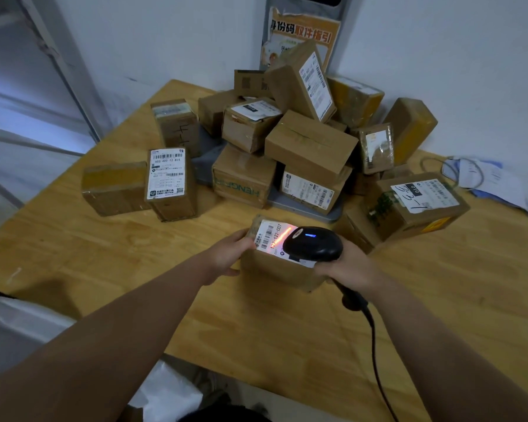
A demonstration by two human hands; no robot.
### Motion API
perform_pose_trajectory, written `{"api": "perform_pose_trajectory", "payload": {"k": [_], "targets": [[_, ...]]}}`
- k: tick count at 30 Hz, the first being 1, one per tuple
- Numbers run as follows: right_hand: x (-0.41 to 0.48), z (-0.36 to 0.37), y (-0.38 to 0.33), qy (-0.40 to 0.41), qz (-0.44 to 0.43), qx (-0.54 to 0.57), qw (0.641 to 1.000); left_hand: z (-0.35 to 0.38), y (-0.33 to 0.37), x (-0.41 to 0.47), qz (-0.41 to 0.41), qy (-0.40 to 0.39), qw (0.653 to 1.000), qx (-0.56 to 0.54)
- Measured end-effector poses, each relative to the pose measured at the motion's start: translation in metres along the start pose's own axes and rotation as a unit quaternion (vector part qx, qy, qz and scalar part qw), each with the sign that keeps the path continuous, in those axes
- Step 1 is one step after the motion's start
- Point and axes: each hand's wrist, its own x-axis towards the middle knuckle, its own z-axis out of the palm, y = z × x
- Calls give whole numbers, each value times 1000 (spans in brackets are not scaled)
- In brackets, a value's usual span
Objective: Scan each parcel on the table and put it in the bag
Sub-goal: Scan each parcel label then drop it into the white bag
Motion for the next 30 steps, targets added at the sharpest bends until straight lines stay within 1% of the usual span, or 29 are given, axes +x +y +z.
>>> {"api": "perform_pose_trajectory", "payload": {"k": [3,5,7,10,14,17,19,20,22,23,24,26,27,28,30], "targets": [[-6,6,7,17,-22,62,998,9,-2,-2,2,12,1000,-20],[-10,9,10,20,-29,98,995,17,-4,-9,12,16,998,-54],[-15,12,12,13,-40,136,990,22,-7,-20,32,28,995,-87],[-24,19,11,-6,-60,159,985,21,-16,-41,74,59,989,-118],[-35,39,-2,-42,-93,153,983,3,-34,-90,123,125,974,-145],[-49,70,-22,-98,-89,204,970,-22,-53,-136,148,206,951,-177],[-63,98,-37,-132,-93,236,958,-45,-71,-170,160,252,939,-170],[-71,112,-44,-147,-94,247,953,-58,-82,-187,162,265,940,-142],[-86,143,-52,-174,-88,260,946,-81,-106,-221,152,264,951,-51],[-93,159,-53,-187,-84,255,945,-93,-118,-237,143,257,956,12],[-99,173,-55,-200,-83,244,945,-105,-130,-251,138,254,953,90],[-110,202,-56,-217,-77,229,946,-129,-153,-273,132,238,928,255],[-114,217,-56,-223,-71,224,946,-139,-165,-281,119,221,915,317],[-117,232,-57,-229,-64,217,947,-148,-177,-287,101,202,905,361],[-121,265,-57,-244,-56,191,949,-162,-203,-295,63,179,894,405]]}}
